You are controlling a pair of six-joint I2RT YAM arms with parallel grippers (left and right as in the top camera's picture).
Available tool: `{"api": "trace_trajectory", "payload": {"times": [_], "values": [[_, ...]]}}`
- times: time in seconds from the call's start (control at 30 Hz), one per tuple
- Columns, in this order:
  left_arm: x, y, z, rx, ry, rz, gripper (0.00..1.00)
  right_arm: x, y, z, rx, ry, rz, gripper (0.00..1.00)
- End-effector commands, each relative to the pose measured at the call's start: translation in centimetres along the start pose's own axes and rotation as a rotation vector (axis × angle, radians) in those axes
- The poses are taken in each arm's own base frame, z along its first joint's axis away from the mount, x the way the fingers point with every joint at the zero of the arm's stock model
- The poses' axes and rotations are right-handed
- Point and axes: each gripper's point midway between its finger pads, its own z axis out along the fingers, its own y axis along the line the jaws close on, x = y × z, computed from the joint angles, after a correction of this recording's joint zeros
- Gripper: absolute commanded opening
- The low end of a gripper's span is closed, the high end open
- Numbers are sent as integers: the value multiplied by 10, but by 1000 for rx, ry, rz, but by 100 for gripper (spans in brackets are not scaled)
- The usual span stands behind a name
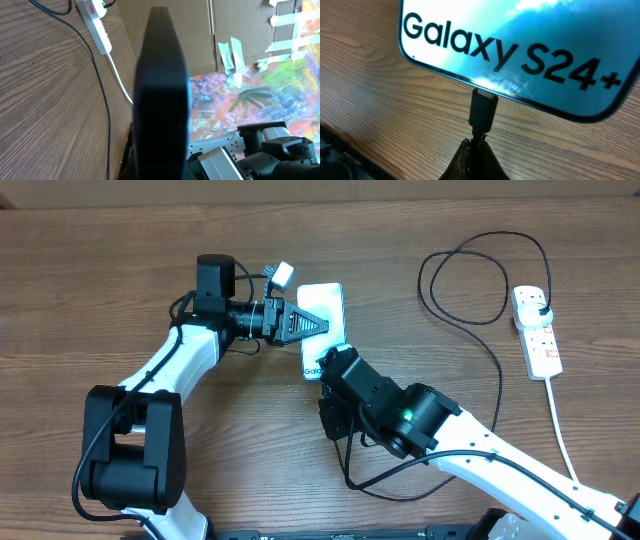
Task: Plug charger to phone and switch on socket
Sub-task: 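Push the USB-C plug up into the phone's port with the right gripper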
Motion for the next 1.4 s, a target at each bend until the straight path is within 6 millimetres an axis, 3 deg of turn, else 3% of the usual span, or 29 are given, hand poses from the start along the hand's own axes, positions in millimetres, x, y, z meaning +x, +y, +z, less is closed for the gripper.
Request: {"api": "trace_trajectory", "payload": {"times": [0.0,0.53,1.37], "values": [[2,-11,2,42,30,33,4,-14,4,-7,-6,-44,0,4],[2,-11,2,43,26,182,4,-10,2,-7,6,-25,0,4],[3,-13,2,54,32,190,4,-16,3,-7,2,-53,0,4]]}}
